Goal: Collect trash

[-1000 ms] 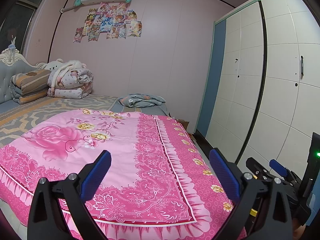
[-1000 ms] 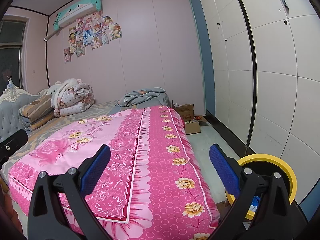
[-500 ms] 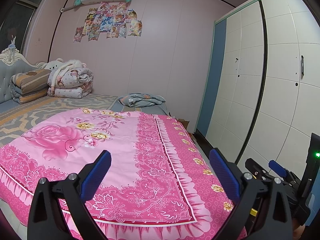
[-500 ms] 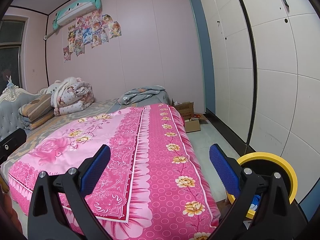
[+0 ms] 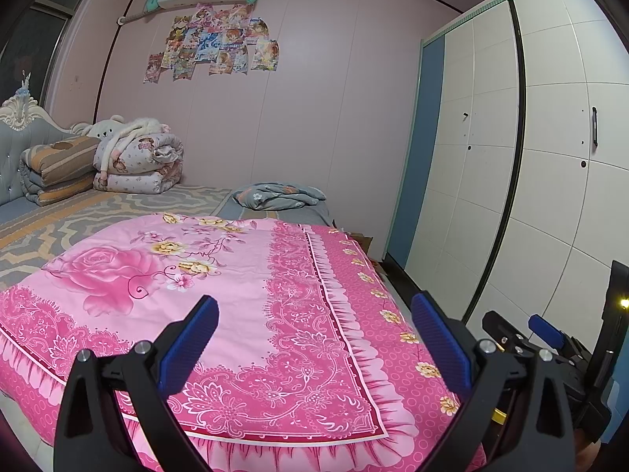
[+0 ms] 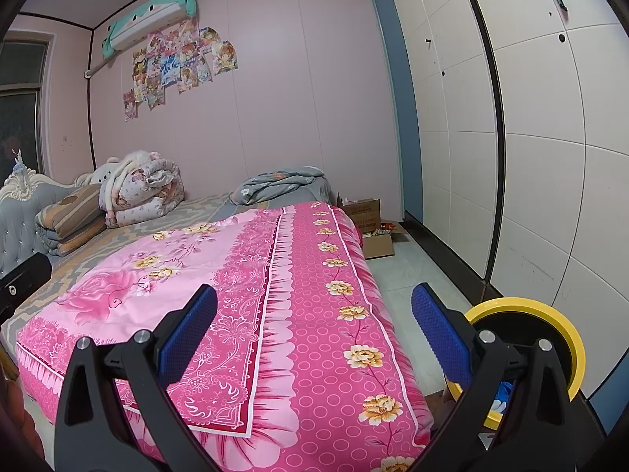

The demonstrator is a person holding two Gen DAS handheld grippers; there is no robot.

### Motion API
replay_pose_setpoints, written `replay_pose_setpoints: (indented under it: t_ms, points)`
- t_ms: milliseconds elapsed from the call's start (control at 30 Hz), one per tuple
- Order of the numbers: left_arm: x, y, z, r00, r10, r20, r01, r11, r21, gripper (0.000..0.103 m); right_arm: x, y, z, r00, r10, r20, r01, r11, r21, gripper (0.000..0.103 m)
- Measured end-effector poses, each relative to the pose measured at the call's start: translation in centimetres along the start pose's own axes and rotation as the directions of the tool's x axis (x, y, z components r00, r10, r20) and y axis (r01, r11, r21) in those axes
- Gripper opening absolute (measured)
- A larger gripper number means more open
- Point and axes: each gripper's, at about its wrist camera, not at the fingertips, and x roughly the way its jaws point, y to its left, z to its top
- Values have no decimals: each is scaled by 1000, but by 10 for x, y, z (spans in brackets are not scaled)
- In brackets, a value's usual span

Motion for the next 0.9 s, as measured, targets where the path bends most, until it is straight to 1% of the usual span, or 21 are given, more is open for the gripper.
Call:
replay_pose_setpoints:
  t_ms: [567, 900]
  points:
    - [1, 2, 1, 1000, 5, 5, -5, 1000, 4, 95, 2, -2, -5, 1000, 0, -15, 0, 1000, 8, 95]
    - [4, 1, 1, 1000, 8, -11, -8, 1000, 1, 95, 2, -1, -8, 1000, 0, -22, 0, 1000, 12, 95]
